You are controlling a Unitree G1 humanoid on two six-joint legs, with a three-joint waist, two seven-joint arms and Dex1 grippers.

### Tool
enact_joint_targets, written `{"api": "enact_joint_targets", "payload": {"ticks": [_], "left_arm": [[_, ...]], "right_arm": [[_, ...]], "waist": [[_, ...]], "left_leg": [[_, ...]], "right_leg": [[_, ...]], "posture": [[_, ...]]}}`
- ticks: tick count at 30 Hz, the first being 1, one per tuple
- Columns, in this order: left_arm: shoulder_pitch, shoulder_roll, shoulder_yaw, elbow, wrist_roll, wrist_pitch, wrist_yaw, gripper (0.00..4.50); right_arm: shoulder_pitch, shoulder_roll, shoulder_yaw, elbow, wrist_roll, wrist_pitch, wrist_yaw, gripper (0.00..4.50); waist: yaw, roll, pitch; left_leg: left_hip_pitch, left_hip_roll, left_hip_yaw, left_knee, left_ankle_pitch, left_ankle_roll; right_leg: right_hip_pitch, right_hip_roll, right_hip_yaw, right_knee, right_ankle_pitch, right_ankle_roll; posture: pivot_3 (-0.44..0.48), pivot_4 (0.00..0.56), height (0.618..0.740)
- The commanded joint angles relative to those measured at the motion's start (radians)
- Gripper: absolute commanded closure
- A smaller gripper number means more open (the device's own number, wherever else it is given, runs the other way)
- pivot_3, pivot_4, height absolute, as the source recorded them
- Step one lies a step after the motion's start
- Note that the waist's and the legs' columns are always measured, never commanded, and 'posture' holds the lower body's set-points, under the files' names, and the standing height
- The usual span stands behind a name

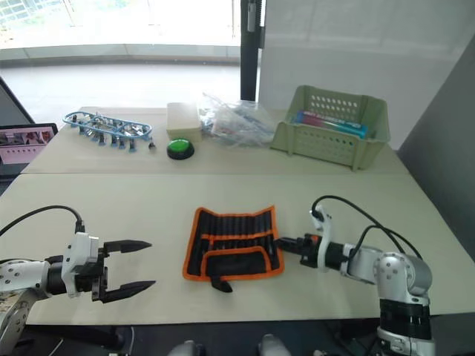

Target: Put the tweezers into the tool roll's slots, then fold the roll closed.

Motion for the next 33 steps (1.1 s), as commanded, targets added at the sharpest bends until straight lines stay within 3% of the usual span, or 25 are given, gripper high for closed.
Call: {"api": "enact_joint_targets", "payload": {"ticks": [1, 7, 14, 20, 25, 26, 33], "left_arm": [[-0.017, -0.003, -0.002, -0.004, 0.008, -0.023, 0.006, 0.0], [-0.018, -0.003, -0.012, -0.001, 0.018, -0.028, 0.009, 0.0], [-0.019, -0.005, -0.013, -0.004, 0.017, -0.023, 0.018, 0.0], [-0.024, -0.004, -0.018, -0.006, 0.016, -0.021, 0.022, 0.0], [-0.031, -0.002, -0.024, -0.001, 0.017, -0.022, 0.023, 0.0], [-0.032, -0.001, -0.024, 0.0, 0.017, -0.022, 0.024, 0.0], [-0.026, 0.002, -0.027, -0.008, 0.017, -0.013, 0.028, 0.0]], "right_arm": [[-0.047, 0.005, -0.041, -0.038, 0.07, 0.036, -0.006, 4.46], [-0.083, 0.134, -0.014, -0.147, 0.132, 0.104, -0.131, 4.46], [-0.057, 0.32, 0.129, -0.232, 0.027, 0.079, -0.341, 4.46], [0.009, 0.322, 0.298, -0.172, -0.161, -0.05, -0.383, 4.46], [0.031, 0.311, 0.345, -0.134, -0.221, -0.113, -0.361, 4.46], [0.033, 0.312, 0.345, -0.137, -0.214, -0.116, -0.351, 3.91], [-0.017, 0.361, 0.217, -0.174, -0.09, -0.055, -0.34, 1.61]], "waist": [[-0.001, 0.0, 0.0], [-0.004, 0.0, 0.0], [-0.007, 0.0, 0.0], [-0.012, 0.0, 0.0], [-0.023, -0.001, -0.001], [-0.025, -0.001, -0.001], [-0.024, -0.001, -0.001]], "left_leg": [[0.0, 0.0, 0.0, 0.0, 0.0, 0.0], [-0.001, 0.001, 0.0, 0.0, 0.0, 0.0], [-0.002, 0.001, -0.001, 0.0, 0.0, 0.0], [-0.002, 0.0, -0.001, 0.0, 0.0, 0.0], [0.001, 0.001, -0.001, 0.0, 0.0, 0.0], [0.002, 0.001, -0.001, 0.0, 0.0, 0.0], [0.004, 0.0, -0.001, 0.0, 0.001, 0.001]], "right_leg": [[0.0, 0.0, 0.0, 0.0, 0.0, 0.0], [-0.001, 0.001, 0.0, 0.001, 0.001, -0.001], [-0.002, 0.0, 0.0, 0.001, 0.001, -0.002], [-0.002, 0.0, -0.001, 0.001, 0.001, -0.002], [0.0, 0.0, -0.001, 0.002, 0.001, -0.002], [0.001, 0.0, 0.0, 0.003, 0.001, -0.001], [0.001, 0.0, 0.0, 0.006, -0.001, 0.002]], "posture": [[0.0, 0.15, 0.738], [0.0, 0.15, 0.738], [0.0, 0.15, 0.738], [0.0, 0.15, 0.738], [0.0, 0.15, 0.738], [0.0, 0.15, 0.738], [0.0, 0.15, 0.738]]}}
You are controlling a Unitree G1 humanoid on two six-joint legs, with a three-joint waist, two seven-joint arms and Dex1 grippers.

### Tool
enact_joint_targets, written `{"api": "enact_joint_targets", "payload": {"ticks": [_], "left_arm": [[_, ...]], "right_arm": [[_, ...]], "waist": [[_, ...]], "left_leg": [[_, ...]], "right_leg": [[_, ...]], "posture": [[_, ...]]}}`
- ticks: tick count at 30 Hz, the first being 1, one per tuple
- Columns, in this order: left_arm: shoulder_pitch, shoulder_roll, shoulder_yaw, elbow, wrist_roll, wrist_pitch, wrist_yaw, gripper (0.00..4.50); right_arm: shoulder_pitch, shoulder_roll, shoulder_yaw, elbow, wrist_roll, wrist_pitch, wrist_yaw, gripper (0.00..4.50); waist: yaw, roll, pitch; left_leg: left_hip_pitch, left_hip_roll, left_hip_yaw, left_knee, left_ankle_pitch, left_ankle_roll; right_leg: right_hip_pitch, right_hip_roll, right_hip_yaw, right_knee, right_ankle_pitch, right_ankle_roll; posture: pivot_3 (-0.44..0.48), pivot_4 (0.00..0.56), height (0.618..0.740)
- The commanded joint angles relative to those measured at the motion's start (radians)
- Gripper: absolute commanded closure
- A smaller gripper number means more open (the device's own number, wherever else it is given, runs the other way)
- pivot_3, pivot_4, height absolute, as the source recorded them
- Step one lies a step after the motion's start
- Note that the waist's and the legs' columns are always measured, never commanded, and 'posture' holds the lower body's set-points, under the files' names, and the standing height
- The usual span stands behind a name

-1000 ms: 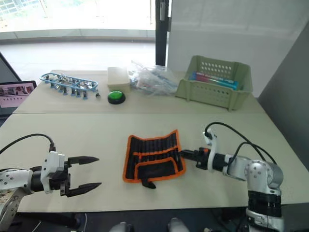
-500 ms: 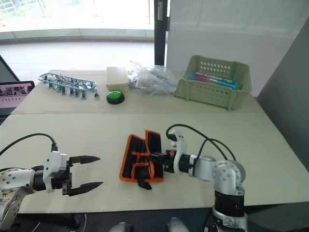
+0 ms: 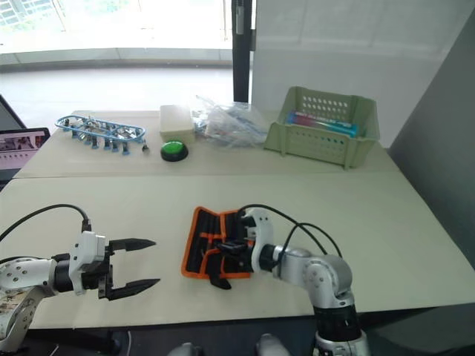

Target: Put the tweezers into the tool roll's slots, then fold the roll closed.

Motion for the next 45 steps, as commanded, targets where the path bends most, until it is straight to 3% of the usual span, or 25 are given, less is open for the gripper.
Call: {"api": "enact_joint_targets", "payload": {"ticks": [1, 7, 12, 15, 22, 32, 45], "left_arm": [[-0.003, 0.007, 0.005, -0.019, -0.001, 0.01, 0.01, 0.0], [-0.048, -0.006, -0.031, -0.037, -0.049, 0.16, 0.061, 0.0], [-0.106, -0.038, -0.062, -0.014, -0.059, 0.237, 0.092, 0.0], [-0.131, -0.053, -0.067, -0.005, -0.074, 0.278, 0.099, 0.0], [-0.17, -0.081, -0.093, 0.001, -0.11, 0.392, 0.12, 0.0], [-0.196, -0.116, -0.187, 0.012, -0.062, 0.482, 0.191, 0.0], [-0.216, -0.142, -0.186, 0.005, -0.082, 0.509, 0.191, 4.19]], "right_arm": [[-0.038, -0.01, -0.111, -0.024, 0.08, 0.053, 0.0, 1.29], [-0.081, -0.175, -0.092, -0.079, 0.11, -0.036, 0.2, 1.29], [-0.059, -0.28, 0.069, 0.002, -0.096, -0.351, 0.411, 1.29], [-0.043, -0.293, 0.15, 0.106, -0.233, -0.566, 0.492, 2.05], [-0.041, -0.283, 0.235, 0.318, -0.408, -0.835, 0.604, 4.46], [-0.028, -0.256, 0.27, 0.393, -0.522, -0.888, 0.602, 4.46], [0.005, -0.234, 0.271, 0.351, -0.554, -0.866, 0.586, 4.5]], "waist": [[0.001, 0.0, 0.0], [0.007, 0.001, 0.001], [-0.002, 0.001, 0.001], [0.0, 0.001, 0.001], [0.003, 0.001, 0.001], [0.0, 0.0, 0.0], [0.0, 0.0, 0.0]], "left_leg": [[0.0, 0.0, 0.0, 0.0, 0.0, 0.0], [-0.003, -0.001, 0.0, 0.002, 0.0, 0.0], [-0.004, 0.0, 0.0, 0.001, 0.0, 0.0], [-0.004, -0.001, 0.0, 0.001, 0.0, 0.0], [-0.004, -0.001, 0.0, 0.002, 0.0, 0.0], [0.0, -0.001, -0.001, 0.002, 0.0, 0.0], [0.001, -0.001, -0.001, 0.002, 0.001, 0.0]], "right_leg": [[0.0, 0.0, 0.0, 0.0, 0.0, 0.0], [-0.001, -0.001, 0.0, -0.001, 0.001, 0.001], [-0.002, 0.0, 0.0, -0.001, 0.001, 0.0], [-0.002, 0.0, 0.0, -0.001, 0.001, 0.0], [-0.002, 0.0, 0.0, -0.001, 0.002, -0.002], [0.0, 0.001, 0.0, 0.001, 0.003, -0.004], [0.001, 0.001, 0.001, 0.001, 0.003, -0.004]], "posture": [[0.0, 0.15, 0.738], [0.0, 0.15, 0.738], [0.0, 0.15, 0.738], [0.0, 0.15, 0.738], [0.0, 0.15, 0.738], [0.0, 0.15, 0.738], [0.0, 0.15, 0.738]]}}
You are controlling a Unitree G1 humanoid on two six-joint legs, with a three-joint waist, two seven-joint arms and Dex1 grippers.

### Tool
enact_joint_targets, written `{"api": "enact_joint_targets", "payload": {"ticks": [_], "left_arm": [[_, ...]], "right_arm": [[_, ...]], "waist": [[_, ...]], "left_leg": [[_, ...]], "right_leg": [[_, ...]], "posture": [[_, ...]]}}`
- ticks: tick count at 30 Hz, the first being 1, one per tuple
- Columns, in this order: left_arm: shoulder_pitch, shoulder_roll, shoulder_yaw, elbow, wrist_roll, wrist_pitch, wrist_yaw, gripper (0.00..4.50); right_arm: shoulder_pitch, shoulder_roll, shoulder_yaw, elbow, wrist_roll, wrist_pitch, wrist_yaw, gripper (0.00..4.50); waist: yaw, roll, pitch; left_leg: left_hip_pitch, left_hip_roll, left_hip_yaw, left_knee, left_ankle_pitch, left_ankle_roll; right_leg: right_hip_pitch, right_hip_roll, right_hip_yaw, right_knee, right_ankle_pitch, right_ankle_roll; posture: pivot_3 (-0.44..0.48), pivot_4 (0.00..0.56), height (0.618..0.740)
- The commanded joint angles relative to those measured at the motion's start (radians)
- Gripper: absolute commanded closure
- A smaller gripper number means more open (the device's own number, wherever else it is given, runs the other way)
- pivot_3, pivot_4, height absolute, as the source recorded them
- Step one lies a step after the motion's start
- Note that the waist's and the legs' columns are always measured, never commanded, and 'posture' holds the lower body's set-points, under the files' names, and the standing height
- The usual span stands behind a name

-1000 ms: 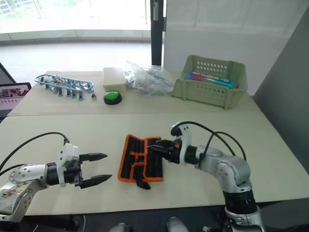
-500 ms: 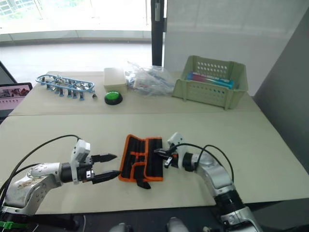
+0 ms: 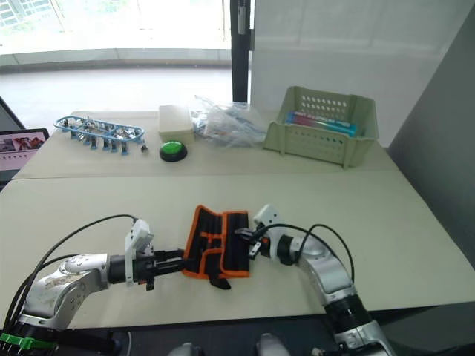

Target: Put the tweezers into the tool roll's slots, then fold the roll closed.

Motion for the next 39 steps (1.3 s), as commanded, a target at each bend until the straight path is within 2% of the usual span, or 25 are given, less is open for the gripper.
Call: {"api": "enact_joint_targets", "payload": {"ticks": [1, 12, 16, 21, 25, 32, 39], "left_arm": [[-0.01, 0.006, 0.014, -0.028, -0.02, 0.004, -0.009, 4.48], [-0.056, -0.016, 0.017, -0.036, -0.028, 0.014, -0.001, 4.48], [-0.131, -0.037, 0.019, -0.055, -0.092, 0.075, -0.004, 4.48], [-0.217, -0.115, -0.044, -0.025, -0.086, 0.098, 0.02, 4.48], [-0.228, -0.157, -0.124, -0.003, -0.045, 0.098, 0.024, 4.48], [-0.258, -0.219, -0.255, 0.121, 0.103, 0.067, 0.091, 4.48], [-0.246, -0.312, -0.262, 0.131, 0.13, 0.055, 0.15, 4.48]], "right_arm": [[0.021, -0.001, 0.022, 0.008, -0.024, 0.025, -0.002, 4.5], [0.029, 0.003, 0.025, -0.008, -0.034, 0.032, -0.008, 4.5], [0.031, -0.001, 0.039, 0.002, -0.05, 0.035, -0.013, 4.5], [0.039, -0.008, 0.04, 0.014, -0.07, 0.039, -0.018, 4.5], [0.044, -0.01, 0.039, -0.002, -0.071, 0.051, -0.021, 4.5], [0.061, -0.014, 0.019, -0.048, -0.055, 0.09, -0.042, 4.5], [0.064, -0.006, -0.057, -0.157, 0.04, 0.197, -0.042, 4.5]], "waist": [[0.0, 0.0, 0.0], [0.002, 0.0, 0.0], [0.004, 0.0, 0.0], [0.002, -0.001, 0.0], [0.002, -0.001, -0.001], [0.008, -0.001, -0.001], [0.028, -0.001, -0.002]], "left_leg": [[0.0, 0.0, 0.0, 0.0, 0.0, 0.0], [0.0, 0.0, 0.0, 0.0, 0.0, 0.0], [0.0, 0.0, 0.0, 0.0, 0.0, 0.0], [0.001, -0.001, 0.0, 0.001, 0.0, 0.0], [0.001, -0.001, -0.001, 0.001, 0.0, 0.0], [0.001, -0.002, -0.001, 0.001, 0.0, 0.0], [0.005, -0.003, -0.002, 0.002, 0.0, 0.0]], "right_leg": [[0.0, 0.0, 0.0, 0.0, 0.0, 0.0], [0.0, 0.0, 0.0, 0.0, 0.0, 0.0], [0.001, 0.0, 0.0, 0.0, 0.0, 0.001], [0.002, 0.0, 0.0, 0.0, 0.0, 0.001], [0.002, 0.0, 0.0, 0.0, 0.0, 0.001], [0.003, 0.0, 0.0, 0.0, 0.0, 0.001], [0.009, -0.001, 0.001, -0.001, -0.002, 0.006]], "posture": [[0.0, 0.15, 0.738], [0.0, 0.15, 0.738], [0.0, 0.15, 0.738], [0.0, 0.15, 0.738], [0.0, 0.15, 0.738], [0.0, 0.15, 0.738], [0.0, 0.15, 0.738]]}}
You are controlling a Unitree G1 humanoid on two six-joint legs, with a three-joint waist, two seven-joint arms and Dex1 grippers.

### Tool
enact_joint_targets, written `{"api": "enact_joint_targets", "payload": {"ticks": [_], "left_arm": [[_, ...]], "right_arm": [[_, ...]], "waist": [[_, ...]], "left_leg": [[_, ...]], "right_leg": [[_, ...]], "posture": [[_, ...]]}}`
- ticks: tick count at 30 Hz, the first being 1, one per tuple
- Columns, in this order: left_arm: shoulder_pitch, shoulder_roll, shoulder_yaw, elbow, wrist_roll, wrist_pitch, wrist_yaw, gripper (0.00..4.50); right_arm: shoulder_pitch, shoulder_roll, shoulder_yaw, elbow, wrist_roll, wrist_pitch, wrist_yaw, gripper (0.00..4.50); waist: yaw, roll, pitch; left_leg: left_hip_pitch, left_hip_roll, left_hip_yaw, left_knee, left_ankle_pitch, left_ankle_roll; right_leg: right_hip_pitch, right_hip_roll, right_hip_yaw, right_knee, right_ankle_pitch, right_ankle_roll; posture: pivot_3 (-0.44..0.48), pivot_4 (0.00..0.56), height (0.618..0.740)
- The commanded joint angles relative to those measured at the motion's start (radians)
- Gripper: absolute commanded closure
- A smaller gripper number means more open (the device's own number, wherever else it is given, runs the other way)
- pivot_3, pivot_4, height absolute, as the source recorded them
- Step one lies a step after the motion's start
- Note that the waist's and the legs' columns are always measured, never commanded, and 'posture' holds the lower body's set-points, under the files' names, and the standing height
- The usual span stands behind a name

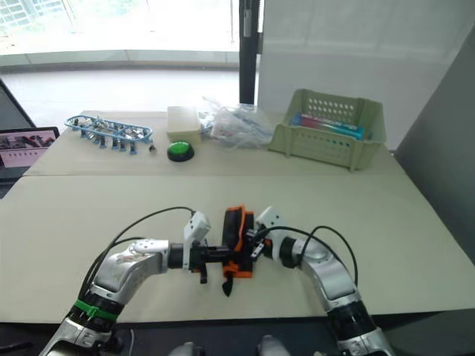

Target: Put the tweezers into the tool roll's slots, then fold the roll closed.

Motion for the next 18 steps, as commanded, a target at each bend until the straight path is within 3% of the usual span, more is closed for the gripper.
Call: {"api": "enact_joint_targets", "payload": {"ticks": [1, 7, 12, 18], "left_arm": [[0.018, -0.021, -0.006, 0.0, 0.016, 0.003, 0.036, 4.48], [0.037, 0.002, -0.038, 0.013, 0.065, 0.007, 0.05, 4.48], [0.029, 0.026, -0.065, 0.033, 0.101, 0.012, 0.05, 4.48], [0.021, 0.004, -0.058, 0.052, 0.099, -0.011, 0.064, 4.48]], "right_arm": [[0.016, 0.0, -0.022, -0.07, 0.063, 0.097, 0.005, 4.5], [-0.009, -0.03, -0.09, -0.115, 0.125, 0.172, 0.009, 4.5], [-0.104, -0.042, -0.161, -0.066, 0.143, 0.087, 0.013, 4.5], [-0.165, -0.006, -0.042, -0.04, 0.076, -0.06, 0.085, 4.5]], "waist": [[0.001, 0.0, 0.0], [0.001, 0.0, 0.0], [-0.002, 0.0, 0.0], [-0.004, 0.0, 0.0]], "left_leg": [[0.001, 0.0, 0.0, 0.0, 0.0, 0.0], [0.002, -0.001, -0.001, 0.0, 0.0, 0.0], [0.003, -0.003, -0.002, 0.0, 0.0, 0.0], [0.007, -0.009, -0.012, -0.001, 0.0, 0.0]], "right_leg": [[0.001, 0.0, 0.0, 0.0, 0.0, 0.001], [0.002, -0.001, 0.0, -0.001, -0.001, 0.002], [0.003, -0.001, 0.0, -0.002, -0.001, 0.003], [0.008, -0.001, 0.0, -0.003, -0.001, 0.005]], "posture": [[0.0, 0.15, 0.738], [0.0, 0.15, 0.738], [0.0, 0.15, 0.738], [0.0, 0.15, 0.738]]}}
